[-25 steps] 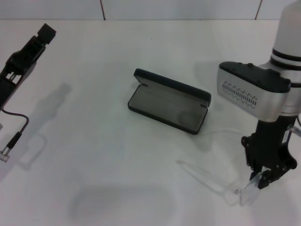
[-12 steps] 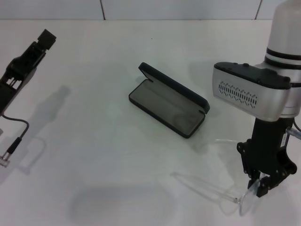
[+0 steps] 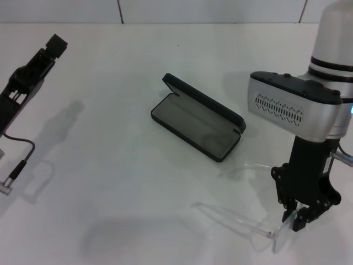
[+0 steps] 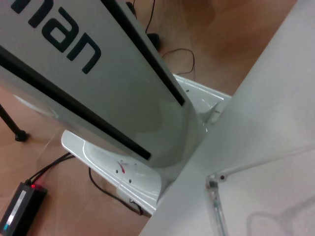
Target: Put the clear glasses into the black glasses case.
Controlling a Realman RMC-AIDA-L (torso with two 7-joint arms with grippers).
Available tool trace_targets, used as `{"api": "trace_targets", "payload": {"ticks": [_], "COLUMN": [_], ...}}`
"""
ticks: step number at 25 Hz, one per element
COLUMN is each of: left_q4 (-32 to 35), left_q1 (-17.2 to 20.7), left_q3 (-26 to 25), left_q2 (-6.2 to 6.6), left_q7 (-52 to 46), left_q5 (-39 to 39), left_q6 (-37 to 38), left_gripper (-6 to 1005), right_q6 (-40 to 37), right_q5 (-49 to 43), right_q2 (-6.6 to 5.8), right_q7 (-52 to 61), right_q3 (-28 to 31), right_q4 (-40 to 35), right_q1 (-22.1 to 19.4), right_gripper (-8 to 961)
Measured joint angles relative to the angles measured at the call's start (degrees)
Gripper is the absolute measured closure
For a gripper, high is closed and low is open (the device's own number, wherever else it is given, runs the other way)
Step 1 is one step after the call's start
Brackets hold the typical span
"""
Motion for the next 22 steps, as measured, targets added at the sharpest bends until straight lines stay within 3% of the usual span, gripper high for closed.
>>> {"api": "trace_targets", "payload": {"ticks": [17,22], "left_q4": [0.0,0.0], "left_q1": [0.06,-0.1], "left_q3": [-0.07,-0.02], "left_q2": [0.15,0.2], "left_q7": [0.0,0.0], "left_q5": [0.29,0.47], "left_q6": [-0.01,-0.13], "left_gripper": [770,772], "right_q6": [1.62,0.21], "right_q5": [-0.93,-1.37], "right_q2": [-0.05,-0.01], "right_q7": [3.84,4.57], "right_q3": [-1.38,-1.51], "right_q4": [0.98,5.7], "right_q1": [-1.52,-2.99], "right_gripper": [833,833]}}
